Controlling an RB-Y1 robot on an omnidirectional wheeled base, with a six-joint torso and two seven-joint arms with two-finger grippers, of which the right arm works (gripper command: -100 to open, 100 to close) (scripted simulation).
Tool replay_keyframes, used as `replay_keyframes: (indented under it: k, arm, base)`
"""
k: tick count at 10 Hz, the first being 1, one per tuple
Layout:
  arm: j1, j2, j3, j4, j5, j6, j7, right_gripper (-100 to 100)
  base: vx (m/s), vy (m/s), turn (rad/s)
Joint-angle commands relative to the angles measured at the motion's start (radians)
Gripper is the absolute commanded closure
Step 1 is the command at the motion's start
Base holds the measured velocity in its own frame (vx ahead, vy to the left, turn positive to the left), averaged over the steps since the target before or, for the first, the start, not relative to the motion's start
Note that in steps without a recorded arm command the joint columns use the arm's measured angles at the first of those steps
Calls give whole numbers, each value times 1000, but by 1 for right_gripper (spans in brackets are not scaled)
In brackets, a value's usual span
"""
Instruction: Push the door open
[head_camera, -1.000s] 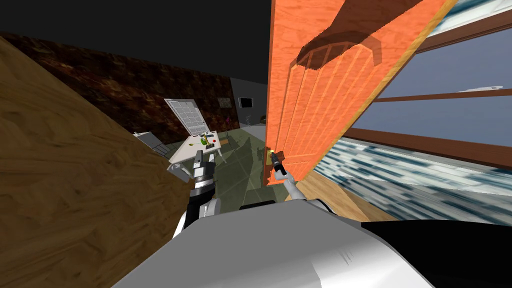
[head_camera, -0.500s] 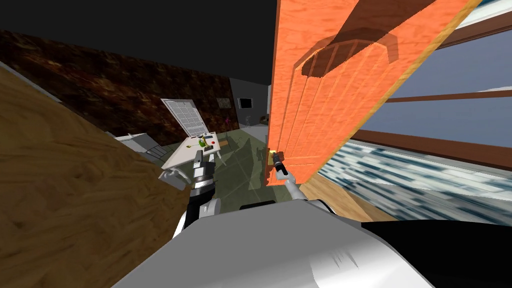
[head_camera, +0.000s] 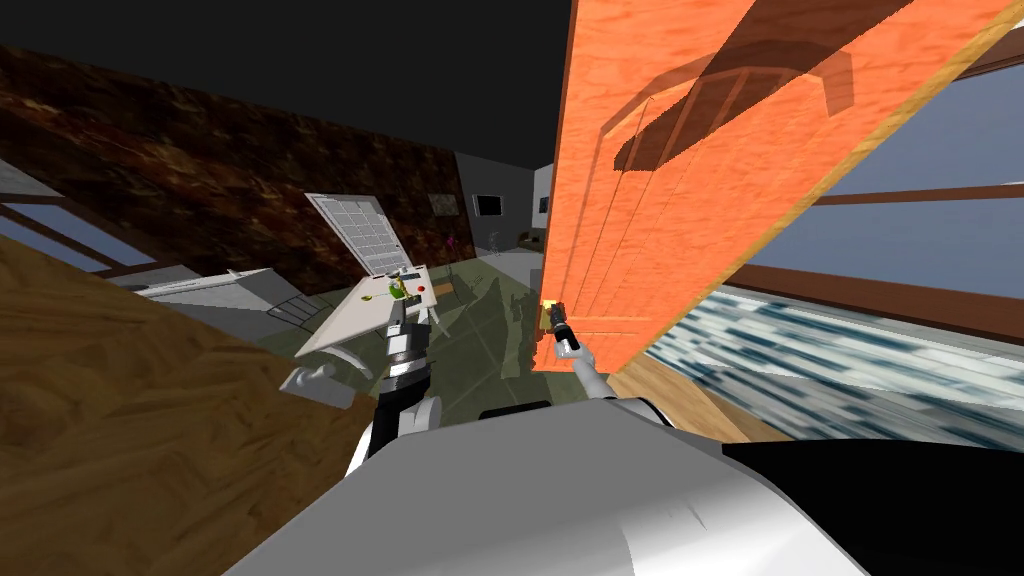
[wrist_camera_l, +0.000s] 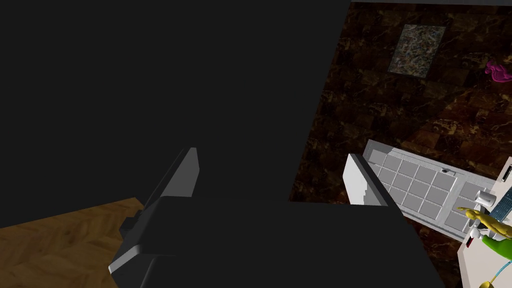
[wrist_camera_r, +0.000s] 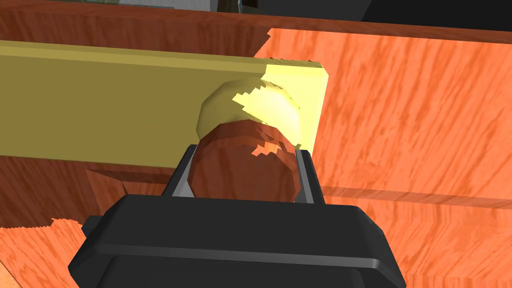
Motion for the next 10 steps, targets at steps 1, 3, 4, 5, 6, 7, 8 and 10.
replay_keyframes:
  k: [1, 3, 4, 5, 6, 7, 8, 10]
  arm:
    - [11, -7, -28, -24, -4, 9, 9, 100]
    - [12, -11, -52, -22, -9, 8, 15, 100]
    - [12, -14, -65, -21, -12, 8, 18, 100]
    - [13, -16, -77, -20, -15, 8, 21, 100]
    - [13, -18, -90, -18, -17, 8, 24, 100]
    - [13, -21, -102, -17, -20, 7, 27, 100]
    - [13, -23, -115, -16, -22, 7, 30, 100]
    - [14, -27, -138, -14, -27, 7, 35, 100]
  base:
    - [200, 91, -42]
    - [207, 100, -88]
    - [210, 108, -70]
    - [179, 97, -62]
    - [162, 92, -54]
    - [185, 98, -84]
    - [175, 86, -91]
    - [200, 77, -64]
